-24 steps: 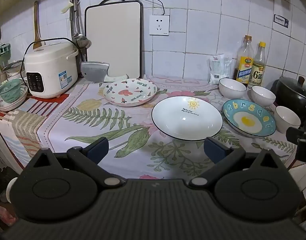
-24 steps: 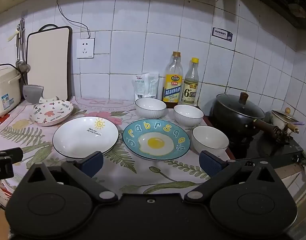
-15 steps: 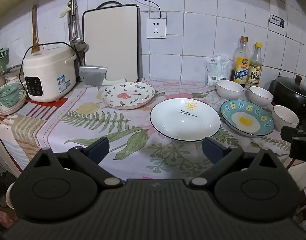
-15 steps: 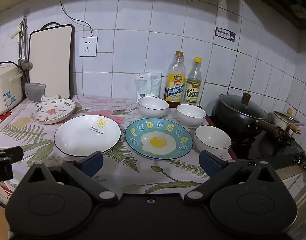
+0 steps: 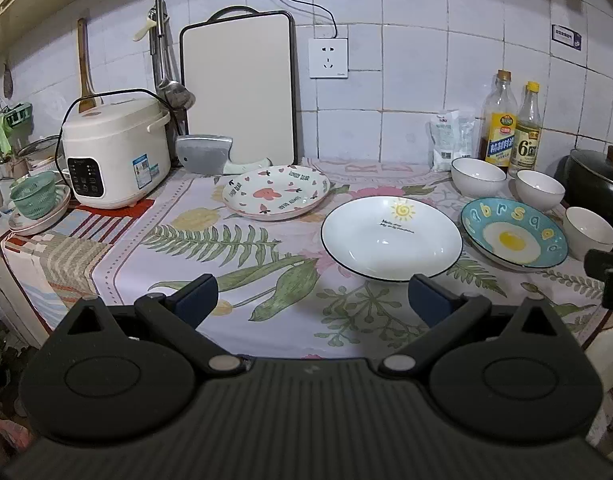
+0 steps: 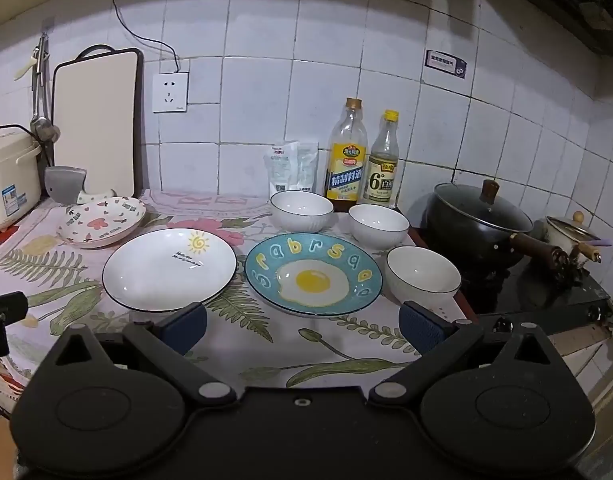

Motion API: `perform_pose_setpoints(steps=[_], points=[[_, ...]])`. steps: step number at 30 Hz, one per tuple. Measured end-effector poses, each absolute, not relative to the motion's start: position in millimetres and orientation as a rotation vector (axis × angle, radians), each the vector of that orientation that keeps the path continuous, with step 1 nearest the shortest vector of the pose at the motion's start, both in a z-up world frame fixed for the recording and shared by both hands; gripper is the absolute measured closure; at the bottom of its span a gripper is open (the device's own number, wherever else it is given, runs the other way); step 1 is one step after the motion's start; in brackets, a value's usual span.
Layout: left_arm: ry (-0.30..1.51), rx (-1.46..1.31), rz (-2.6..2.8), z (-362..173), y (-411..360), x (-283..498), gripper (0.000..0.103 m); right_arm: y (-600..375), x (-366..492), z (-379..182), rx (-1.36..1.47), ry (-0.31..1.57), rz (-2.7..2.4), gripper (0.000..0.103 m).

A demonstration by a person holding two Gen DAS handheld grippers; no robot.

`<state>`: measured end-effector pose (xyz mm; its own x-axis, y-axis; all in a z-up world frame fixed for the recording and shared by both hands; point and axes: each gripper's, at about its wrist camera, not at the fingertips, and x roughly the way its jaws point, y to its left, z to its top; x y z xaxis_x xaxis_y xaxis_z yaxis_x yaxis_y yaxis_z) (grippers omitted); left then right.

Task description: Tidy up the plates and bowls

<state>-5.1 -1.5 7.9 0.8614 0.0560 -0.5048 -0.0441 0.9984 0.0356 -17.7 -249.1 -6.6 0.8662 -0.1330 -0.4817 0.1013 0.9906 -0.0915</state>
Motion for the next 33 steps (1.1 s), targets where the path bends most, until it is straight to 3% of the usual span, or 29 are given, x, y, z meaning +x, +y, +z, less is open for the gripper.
perform_pose_setpoints(steps=[33], points=[[0.513, 0.004, 0.039, -4.1, 7.9, -3.0, 0.000, -243.1, -13.7, -12.0, -0.063, 0.473, -0.148, 0.000]])
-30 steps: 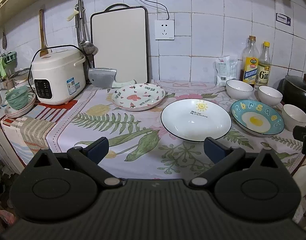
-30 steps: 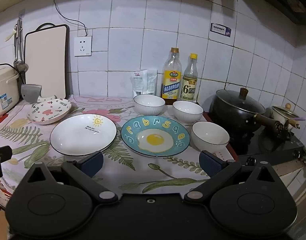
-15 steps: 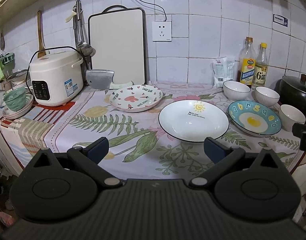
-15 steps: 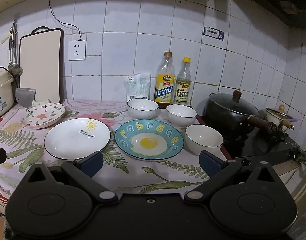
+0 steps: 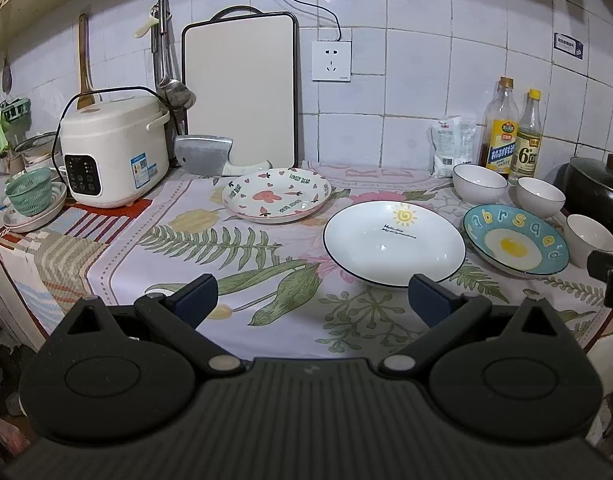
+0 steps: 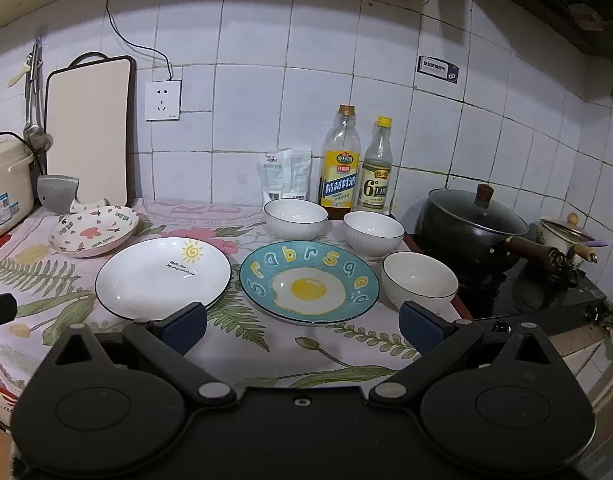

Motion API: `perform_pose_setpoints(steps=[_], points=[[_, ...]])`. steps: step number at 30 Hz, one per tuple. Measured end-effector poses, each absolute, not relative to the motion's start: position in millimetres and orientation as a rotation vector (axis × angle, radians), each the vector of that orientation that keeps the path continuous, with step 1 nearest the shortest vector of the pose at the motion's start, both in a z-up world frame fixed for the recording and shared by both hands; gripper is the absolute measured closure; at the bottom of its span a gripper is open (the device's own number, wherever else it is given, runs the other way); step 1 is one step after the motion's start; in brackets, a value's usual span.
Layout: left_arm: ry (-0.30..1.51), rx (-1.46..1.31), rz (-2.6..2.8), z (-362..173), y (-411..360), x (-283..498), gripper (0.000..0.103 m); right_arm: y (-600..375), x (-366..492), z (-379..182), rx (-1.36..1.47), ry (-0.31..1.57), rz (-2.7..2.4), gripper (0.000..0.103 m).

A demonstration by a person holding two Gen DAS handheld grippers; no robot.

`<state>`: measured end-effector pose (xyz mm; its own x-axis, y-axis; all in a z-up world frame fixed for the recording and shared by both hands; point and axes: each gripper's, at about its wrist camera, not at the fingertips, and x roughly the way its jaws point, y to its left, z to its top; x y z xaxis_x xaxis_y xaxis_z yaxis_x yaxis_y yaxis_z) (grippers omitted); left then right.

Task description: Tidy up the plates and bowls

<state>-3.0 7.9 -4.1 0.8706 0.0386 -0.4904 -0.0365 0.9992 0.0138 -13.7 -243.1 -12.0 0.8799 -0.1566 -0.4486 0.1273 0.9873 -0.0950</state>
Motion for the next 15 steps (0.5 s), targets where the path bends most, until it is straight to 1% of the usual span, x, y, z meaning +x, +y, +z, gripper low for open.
perform_pose_setpoints(steps=[15], points=[[0.510, 0.005, 0.025, -6.7, 6.3, -6.1, 0.000, -245.0, -12.1, -15.5, -0.059, 0.481, -0.150, 0.000]])
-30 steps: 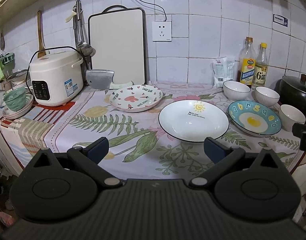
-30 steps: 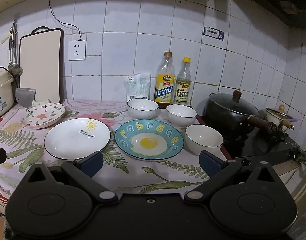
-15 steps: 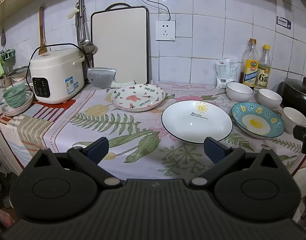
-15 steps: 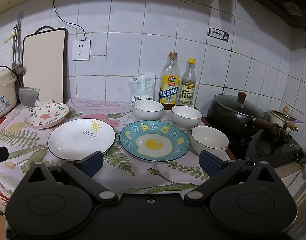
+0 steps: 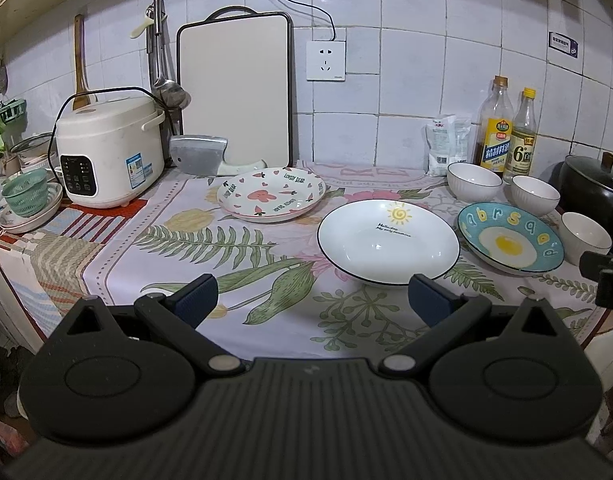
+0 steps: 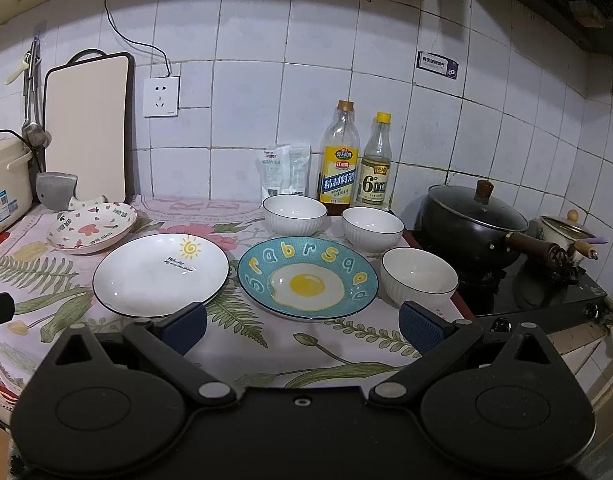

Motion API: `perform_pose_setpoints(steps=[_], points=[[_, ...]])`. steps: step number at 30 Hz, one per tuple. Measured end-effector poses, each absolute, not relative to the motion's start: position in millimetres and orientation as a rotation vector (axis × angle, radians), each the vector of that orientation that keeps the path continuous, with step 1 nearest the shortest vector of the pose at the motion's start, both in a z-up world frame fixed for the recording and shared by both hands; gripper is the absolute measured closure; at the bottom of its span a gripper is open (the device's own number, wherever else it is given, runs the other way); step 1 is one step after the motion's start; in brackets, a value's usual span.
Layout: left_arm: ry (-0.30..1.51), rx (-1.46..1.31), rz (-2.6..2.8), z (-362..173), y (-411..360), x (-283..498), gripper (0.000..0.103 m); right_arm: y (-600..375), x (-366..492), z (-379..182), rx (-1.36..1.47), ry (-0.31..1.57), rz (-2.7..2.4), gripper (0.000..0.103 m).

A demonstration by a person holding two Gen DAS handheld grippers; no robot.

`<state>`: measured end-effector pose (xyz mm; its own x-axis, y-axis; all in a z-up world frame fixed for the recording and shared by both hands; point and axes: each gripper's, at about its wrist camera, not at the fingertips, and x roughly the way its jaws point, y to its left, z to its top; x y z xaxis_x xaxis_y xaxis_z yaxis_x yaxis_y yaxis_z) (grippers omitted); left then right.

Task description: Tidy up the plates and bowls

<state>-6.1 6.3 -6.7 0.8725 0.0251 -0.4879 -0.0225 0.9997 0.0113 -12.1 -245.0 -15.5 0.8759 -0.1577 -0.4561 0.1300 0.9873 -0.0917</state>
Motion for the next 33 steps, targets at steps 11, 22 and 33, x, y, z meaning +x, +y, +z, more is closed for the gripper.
perform_pose_setpoints(steps=[11, 22, 33], points=[[0.511, 0.006, 0.021, -7.2, 4.7, -6.8, 0.000, -245.7, -11.7, -17.0, -0.061, 0.487, -0.150, 0.000], [0.518, 0.000, 0.011, -8.1, 5.8, -6.7, 0.000, -246.1, -9.1, -18.3, -0.063, 0.478, -0.131, 0.000], [0.476, -0.012, 0.024, 9.7, 20.8, 24.1, 0.000, -250.7, 10.6, -20.2, -0.024, 0.265, 0.127, 0.000]])
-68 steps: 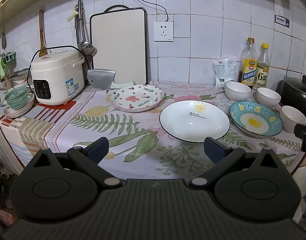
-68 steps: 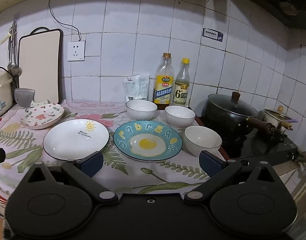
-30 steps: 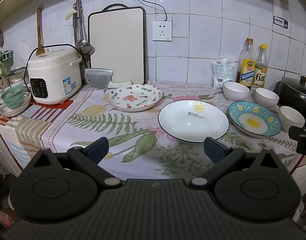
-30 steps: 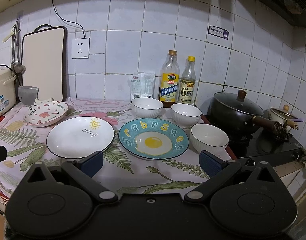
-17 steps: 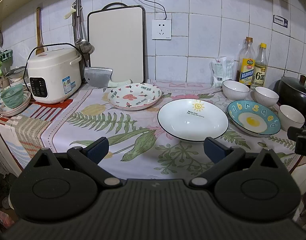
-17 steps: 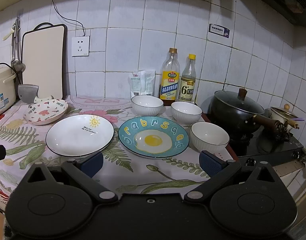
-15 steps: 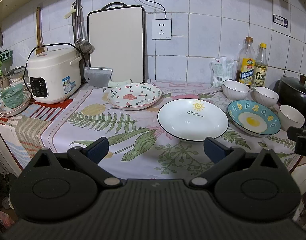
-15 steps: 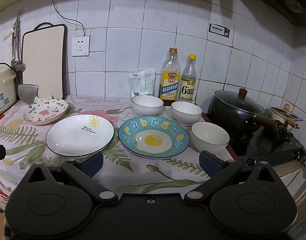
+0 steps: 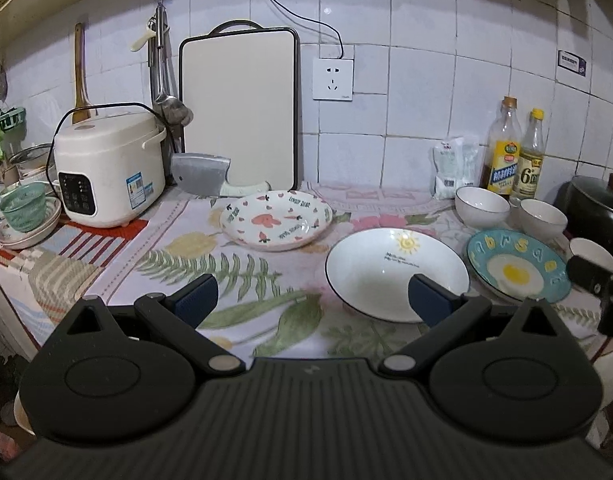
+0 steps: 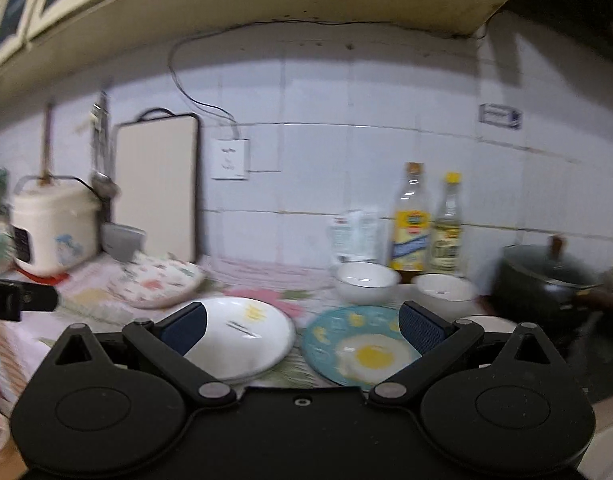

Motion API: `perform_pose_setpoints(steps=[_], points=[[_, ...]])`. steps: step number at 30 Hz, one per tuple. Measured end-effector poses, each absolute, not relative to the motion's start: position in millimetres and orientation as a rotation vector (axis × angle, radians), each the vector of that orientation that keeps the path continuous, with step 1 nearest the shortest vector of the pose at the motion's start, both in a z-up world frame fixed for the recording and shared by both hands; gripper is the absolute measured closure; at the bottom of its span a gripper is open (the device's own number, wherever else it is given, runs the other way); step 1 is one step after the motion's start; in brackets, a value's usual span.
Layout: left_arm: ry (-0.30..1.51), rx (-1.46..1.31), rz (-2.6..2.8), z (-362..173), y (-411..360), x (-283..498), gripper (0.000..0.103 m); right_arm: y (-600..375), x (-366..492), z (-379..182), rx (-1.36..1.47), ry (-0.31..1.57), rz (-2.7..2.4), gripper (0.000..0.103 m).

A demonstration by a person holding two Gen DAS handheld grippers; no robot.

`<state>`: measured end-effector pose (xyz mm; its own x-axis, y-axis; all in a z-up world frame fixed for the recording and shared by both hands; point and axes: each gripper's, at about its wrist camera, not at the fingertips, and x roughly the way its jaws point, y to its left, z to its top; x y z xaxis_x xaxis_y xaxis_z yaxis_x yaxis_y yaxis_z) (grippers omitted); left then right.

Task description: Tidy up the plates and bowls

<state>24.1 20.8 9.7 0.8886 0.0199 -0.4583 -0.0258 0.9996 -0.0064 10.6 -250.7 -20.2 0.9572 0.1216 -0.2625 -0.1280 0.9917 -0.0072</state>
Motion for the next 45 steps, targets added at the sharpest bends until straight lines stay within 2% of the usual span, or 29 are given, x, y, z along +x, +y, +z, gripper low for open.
perform_pose_setpoints(steps=[7, 9, 15, 19, 23, 26, 30, 31, 36, 45], points=[[0.511, -0.026, -0.018, -10.6, 25.4, 78.3, 0.002, -243.7, 71.3, -51.1, 0.067, 0.426, 0.263, 0.001], [0.524, -0.026, -0.016, -23.8, 24.5, 92.5, 0.003, -240.5, 89.9, -67.0, 0.109, 0.486, 0.300, 0.010], [0.562, -0.077, -0.046, -59.4, 28.5, 126.7, 0.010, -226.2, 123.7, -98.1, 0.141, 0.571, 0.363, 0.015], [0.584, -0.126, -0.083, -74.0, 30.6, 146.0, 0.020, -226.3, 139.2, -108.8, 0.150, 0.607, 0.363, 0.018], [0.625, -0.154, -0.100, -87.9, 28.1, 166.0, 0.028, -232.7, 154.5, -121.8, 0.225, 0.648, 0.366, 0.034], [0.665, -0.167, -0.109, -99.4, 23.6, 178.9, 0.039, -231.4, 165.4, -132.3, 0.262, 0.700, 0.367, 0.049], [0.695, -0.173, -0.111, -108.6, 20.4, 189.5, 0.055, -233.4, 170.1, -135.9, 0.272, 0.697, 0.345, 0.055], [0.698, -0.176, -0.110, -110.2, 20.2, 191.5, 0.061, -234.9, 171.7, -136.0, 0.276, 0.693, 0.338, 0.055], [0.735, -0.205, -0.100, -118.5, 20.4, 203.0, 0.078, -237.7, 178.7, -137.5, 0.274, 0.684, 0.326, 0.056], [0.719, -0.264, -0.082, -122.6, 15.4, 205.9, 0.079, -227.3, 180.0, -142.9, 0.217, 0.612, 0.289, 0.052]])
